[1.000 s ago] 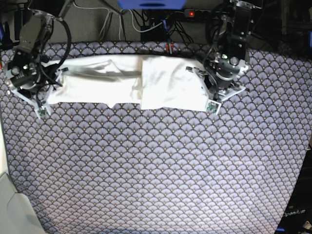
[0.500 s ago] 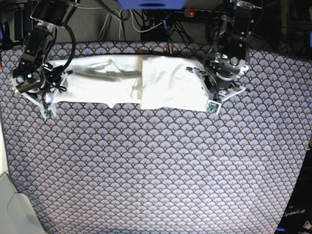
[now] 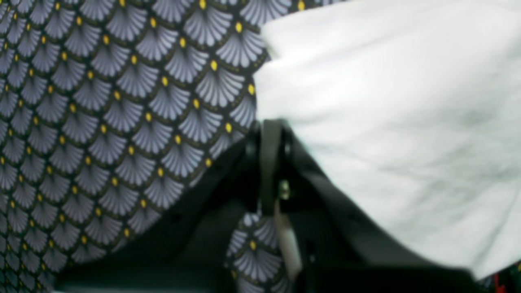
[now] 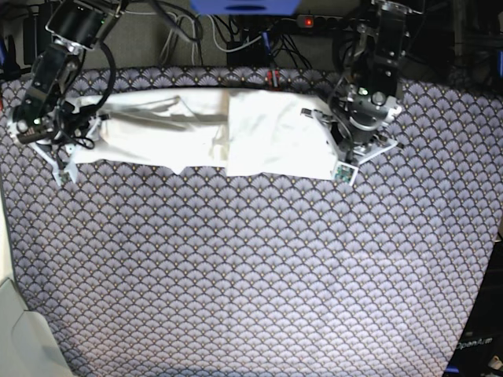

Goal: Fold the T-shirt properly
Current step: 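Release the left gripper and regrasp the strip ends with both grippers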

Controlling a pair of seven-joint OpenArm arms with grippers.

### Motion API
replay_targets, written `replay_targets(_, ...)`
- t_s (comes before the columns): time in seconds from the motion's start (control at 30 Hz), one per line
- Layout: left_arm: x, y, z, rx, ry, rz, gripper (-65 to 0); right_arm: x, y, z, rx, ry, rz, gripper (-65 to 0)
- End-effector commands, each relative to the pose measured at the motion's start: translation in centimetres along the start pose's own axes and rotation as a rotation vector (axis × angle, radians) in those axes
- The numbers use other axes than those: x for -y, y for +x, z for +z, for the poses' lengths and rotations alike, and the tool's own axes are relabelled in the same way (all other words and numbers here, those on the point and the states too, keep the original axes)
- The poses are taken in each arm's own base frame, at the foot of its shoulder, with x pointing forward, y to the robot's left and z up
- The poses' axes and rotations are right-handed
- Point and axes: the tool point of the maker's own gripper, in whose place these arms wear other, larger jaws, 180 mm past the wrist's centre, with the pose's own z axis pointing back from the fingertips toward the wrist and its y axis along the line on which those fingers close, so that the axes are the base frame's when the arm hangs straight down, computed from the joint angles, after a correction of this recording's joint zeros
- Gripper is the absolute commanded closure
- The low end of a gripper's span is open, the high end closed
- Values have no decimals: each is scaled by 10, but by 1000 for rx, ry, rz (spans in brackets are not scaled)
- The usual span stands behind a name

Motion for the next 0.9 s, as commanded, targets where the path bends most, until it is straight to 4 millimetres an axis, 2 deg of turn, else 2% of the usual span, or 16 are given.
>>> replay_targets(0.0,-6,12,3,41,17,-2,-4,6,6,4,14,-20,0,-380)
replay_targets(0.27,-6,13,3,42,17,-2,-4,4,8,4,17,-15,0,-376)
replay_targets(0.33,-6,13,3,42,17,-2,-4,4,8,4,17,-14,-3,-356)
replay_targets(0.43,-6,13,3,44,17,-2,-4,-3,6,2,15,1,-6,-271)
replay_targets(0.67,-6,14,3,45,19,-2,-4,-16,6,-1,15,29,-11,0)
replay_targets(0.73,-7,15,4,50,19,-2,-4,-17,8,-1,17,29,-3,0)
replay_targets(0.87,-10,33,13,99,30,-4,-4,-17,12,1,28,25,4,0)
